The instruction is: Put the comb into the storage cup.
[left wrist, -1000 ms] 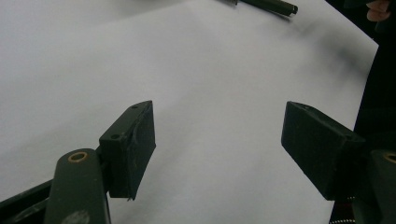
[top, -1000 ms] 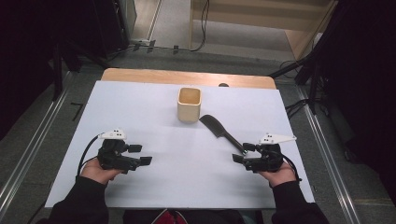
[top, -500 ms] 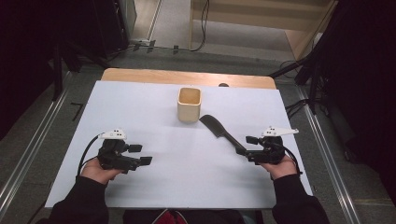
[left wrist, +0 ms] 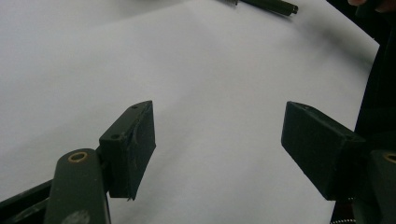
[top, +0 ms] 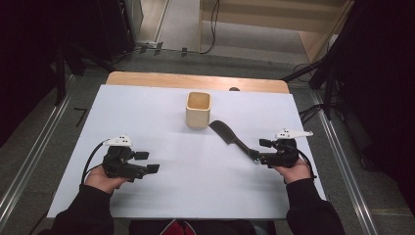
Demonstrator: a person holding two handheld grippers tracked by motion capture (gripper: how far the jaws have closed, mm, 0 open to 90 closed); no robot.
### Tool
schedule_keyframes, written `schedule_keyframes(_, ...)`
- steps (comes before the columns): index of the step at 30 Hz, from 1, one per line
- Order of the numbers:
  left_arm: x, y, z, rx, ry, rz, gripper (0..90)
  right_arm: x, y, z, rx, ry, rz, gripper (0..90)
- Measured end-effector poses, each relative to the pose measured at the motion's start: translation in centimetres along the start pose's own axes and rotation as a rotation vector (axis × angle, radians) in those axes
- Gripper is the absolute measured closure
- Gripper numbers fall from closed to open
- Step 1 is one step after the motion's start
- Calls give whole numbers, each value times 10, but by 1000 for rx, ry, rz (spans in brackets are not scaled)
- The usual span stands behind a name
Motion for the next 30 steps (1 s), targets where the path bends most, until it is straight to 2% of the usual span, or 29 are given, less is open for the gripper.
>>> schedule_keyframes(17,0,0,0,-1,1,0,265,-17,7,-17,-10,-19,6,267)
schedule_keyframes(30,0,0,0,-2,3,2,265,-27,6,-15,-12,-17,29,267)
Point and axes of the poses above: each handheld gripper's, and its own axes: x roughly backward along the jaws, y roughly out of its top, z roughly to its left, the point moved 5 cm from there along -x, roughly forward along the jaws, and after that the axes turned 2 degrees about x, right-handed, at the moved point
